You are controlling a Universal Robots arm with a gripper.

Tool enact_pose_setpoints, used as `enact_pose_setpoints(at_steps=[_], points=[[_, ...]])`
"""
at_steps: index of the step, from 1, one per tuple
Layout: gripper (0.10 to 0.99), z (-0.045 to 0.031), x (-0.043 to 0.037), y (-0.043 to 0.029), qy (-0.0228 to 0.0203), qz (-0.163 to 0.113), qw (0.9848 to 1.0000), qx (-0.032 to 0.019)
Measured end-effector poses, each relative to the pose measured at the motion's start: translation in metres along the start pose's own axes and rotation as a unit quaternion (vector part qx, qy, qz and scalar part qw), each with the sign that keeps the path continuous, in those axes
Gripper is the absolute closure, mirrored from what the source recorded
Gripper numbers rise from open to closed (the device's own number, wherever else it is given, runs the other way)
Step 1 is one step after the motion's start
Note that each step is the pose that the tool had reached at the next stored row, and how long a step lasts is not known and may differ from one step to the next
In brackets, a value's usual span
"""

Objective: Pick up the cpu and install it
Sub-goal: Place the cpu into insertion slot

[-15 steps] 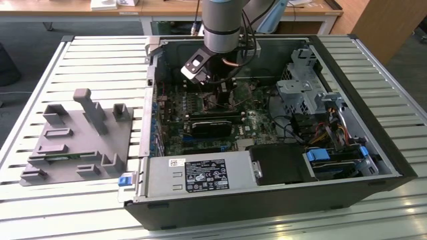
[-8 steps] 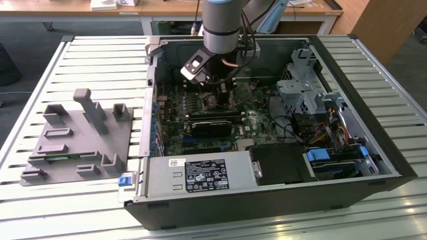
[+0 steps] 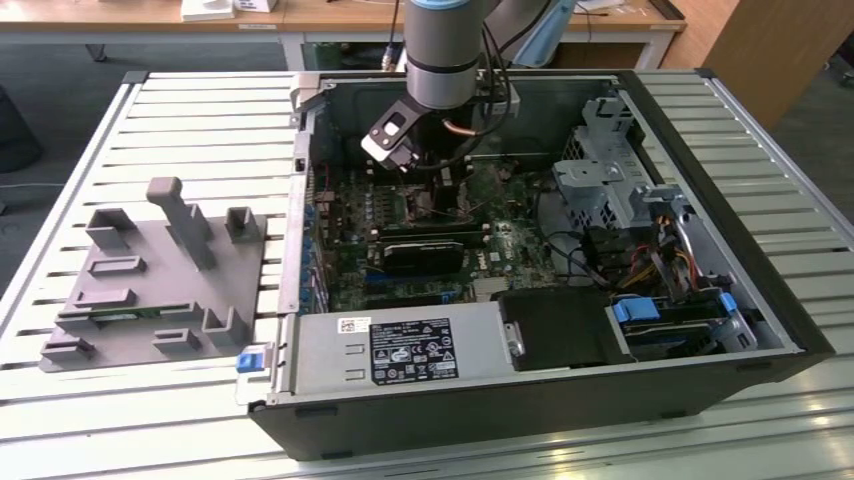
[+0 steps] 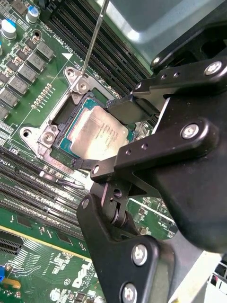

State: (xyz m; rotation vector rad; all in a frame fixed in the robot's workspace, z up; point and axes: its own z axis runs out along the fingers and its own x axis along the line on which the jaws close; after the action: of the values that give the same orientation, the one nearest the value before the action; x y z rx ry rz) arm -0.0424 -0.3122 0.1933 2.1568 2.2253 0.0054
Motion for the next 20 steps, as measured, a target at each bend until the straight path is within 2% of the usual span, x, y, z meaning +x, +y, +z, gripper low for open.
enact_pose_setpoints(at_steps=[9,10,20], points=[[0.533,0.0004,0.0002,0.0001,0.0004,0.0,1.0,-0.0003],[0.471,0.0004,0.0002,0.0001,0.0004,0.0,1.0,-0.0003],[0.471,-0.0021,0.0,0.0001,0.0002,0.0,1.0,-0.0001]])
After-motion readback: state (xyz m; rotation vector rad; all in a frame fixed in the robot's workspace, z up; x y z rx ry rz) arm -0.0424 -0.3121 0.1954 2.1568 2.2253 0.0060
